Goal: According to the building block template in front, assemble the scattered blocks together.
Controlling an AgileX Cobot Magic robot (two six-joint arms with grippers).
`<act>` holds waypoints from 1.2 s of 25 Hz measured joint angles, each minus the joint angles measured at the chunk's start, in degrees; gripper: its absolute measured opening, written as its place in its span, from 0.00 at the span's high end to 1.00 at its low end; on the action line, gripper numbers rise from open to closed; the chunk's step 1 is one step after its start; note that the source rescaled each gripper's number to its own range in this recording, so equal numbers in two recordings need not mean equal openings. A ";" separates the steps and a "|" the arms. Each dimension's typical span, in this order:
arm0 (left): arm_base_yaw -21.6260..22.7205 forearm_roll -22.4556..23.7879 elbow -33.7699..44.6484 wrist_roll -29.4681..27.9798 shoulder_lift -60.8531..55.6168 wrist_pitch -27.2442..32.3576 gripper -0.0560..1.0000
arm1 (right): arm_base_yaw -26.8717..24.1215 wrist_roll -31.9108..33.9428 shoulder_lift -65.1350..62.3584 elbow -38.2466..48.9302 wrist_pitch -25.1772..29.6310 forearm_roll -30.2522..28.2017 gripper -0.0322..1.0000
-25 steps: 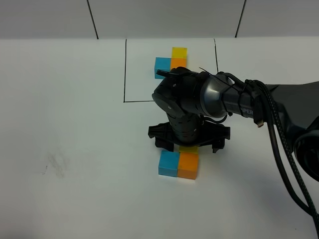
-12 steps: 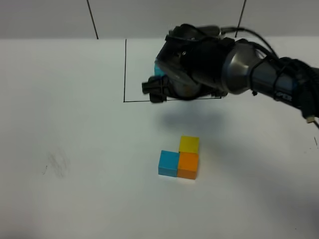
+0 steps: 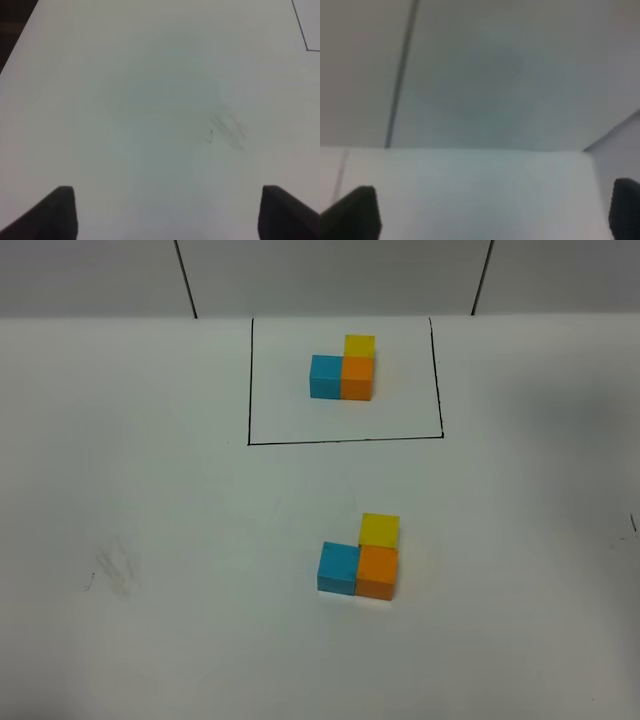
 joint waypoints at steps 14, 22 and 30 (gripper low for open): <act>0.00 0.00 0.00 0.00 0.00 0.00 0.31 | -28.97 -34.78 -34.69 2.73 14.01 16.04 0.12; 0.00 0.00 0.00 0.00 0.00 0.00 0.31 | -28.55 -37.88 -62.92 21.61 14.30 25.87 0.14; 0.00 0.00 0.00 0.16 0.00 0.00 0.31 | -24.68 -43.35 -88.71 45.12 7.34 38.63 0.16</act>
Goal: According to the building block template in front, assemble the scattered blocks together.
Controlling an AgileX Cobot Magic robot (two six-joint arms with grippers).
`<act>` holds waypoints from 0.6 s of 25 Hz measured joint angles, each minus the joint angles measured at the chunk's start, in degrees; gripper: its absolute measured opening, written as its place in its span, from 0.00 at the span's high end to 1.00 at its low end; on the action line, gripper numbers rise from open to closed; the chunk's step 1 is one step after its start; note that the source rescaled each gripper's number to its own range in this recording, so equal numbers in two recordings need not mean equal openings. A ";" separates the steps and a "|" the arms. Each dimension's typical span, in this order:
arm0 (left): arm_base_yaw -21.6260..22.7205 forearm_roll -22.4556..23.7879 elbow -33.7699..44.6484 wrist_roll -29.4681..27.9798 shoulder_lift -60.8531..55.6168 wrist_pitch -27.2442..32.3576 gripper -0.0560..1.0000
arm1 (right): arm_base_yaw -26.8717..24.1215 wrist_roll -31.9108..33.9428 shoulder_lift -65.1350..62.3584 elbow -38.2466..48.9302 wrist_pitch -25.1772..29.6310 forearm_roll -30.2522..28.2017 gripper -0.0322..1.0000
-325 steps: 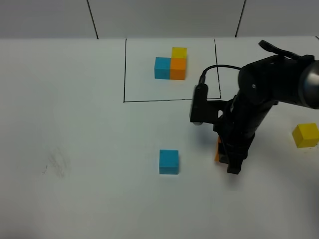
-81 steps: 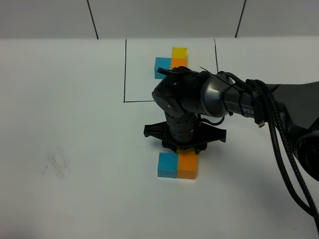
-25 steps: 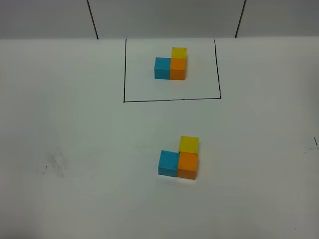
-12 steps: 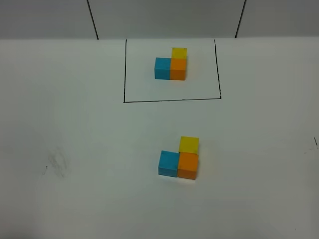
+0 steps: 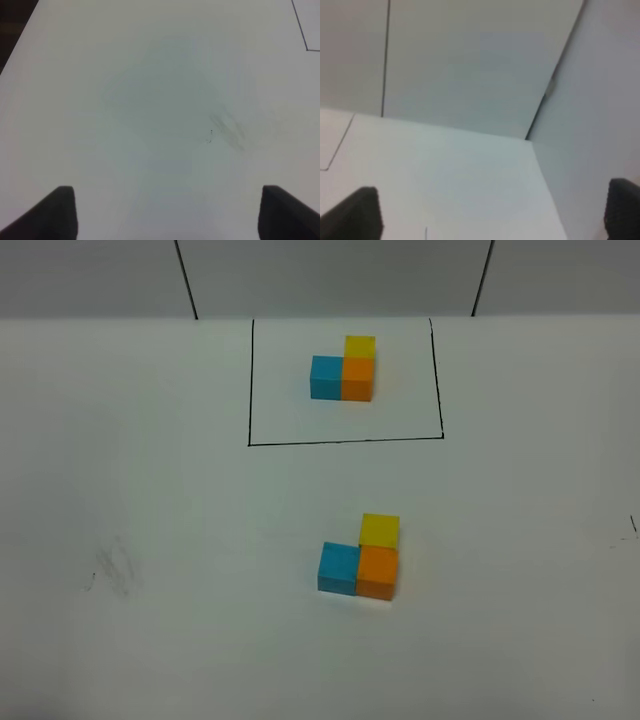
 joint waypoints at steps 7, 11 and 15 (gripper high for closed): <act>0.00 0.00 0.00 0.00 0.00 0.01 0.31 | 1.99 4.47 -0.31 10.48 -1.25 4.56 0.19; 0.00 0.00 0.00 0.02 0.00 0.01 0.31 | 1.99 8.28 -0.31 16.02 -1.42 4.48 0.22; 0.00 0.00 0.00 0.02 0.00 0.01 0.31 | 1.99 9.14 -0.31 20.85 -0.99 4.21 0.24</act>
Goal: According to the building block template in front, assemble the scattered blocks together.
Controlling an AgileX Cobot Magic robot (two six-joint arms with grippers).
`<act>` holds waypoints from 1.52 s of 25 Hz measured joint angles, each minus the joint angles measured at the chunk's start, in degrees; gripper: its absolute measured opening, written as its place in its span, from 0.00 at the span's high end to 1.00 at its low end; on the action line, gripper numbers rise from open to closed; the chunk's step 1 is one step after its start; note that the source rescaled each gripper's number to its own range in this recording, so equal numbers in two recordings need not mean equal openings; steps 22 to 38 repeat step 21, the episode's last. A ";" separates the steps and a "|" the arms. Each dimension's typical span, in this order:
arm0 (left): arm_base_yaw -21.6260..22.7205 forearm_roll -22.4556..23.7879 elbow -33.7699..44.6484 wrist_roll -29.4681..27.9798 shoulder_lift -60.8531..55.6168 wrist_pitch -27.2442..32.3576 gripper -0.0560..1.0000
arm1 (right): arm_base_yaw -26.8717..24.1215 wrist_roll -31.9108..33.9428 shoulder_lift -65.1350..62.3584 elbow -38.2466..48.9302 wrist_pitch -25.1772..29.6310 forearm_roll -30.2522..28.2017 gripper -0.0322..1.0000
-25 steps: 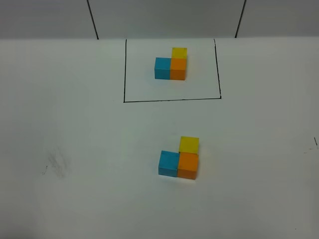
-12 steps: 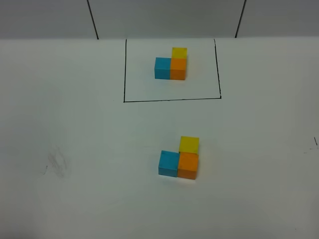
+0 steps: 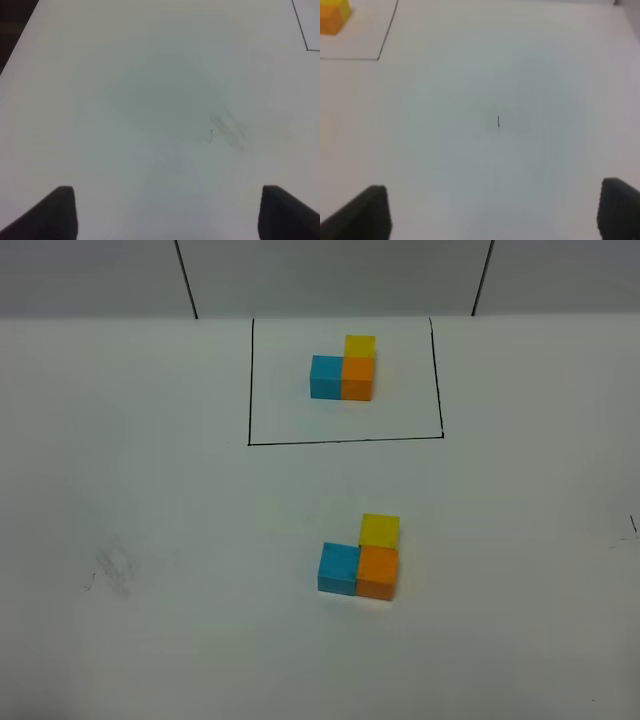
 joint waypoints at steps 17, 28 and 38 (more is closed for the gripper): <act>0.00 0.00 0.00 0.00 0.00 0.00 0.31 | 0.00 -0.03 0.00 0.20 -0.19 0.11 0.24; 0.00 0.00 0.00 0.00 0.00 0.00 0.31 | 0.00 -0.03 0.00 0.20 -0.19 0.11 0.24; 0.00 0.00 0.00 0.00 0.00 0.00 0.31 | 0.00 -0.03 0.00 0.20 -0.19 0.11 0.24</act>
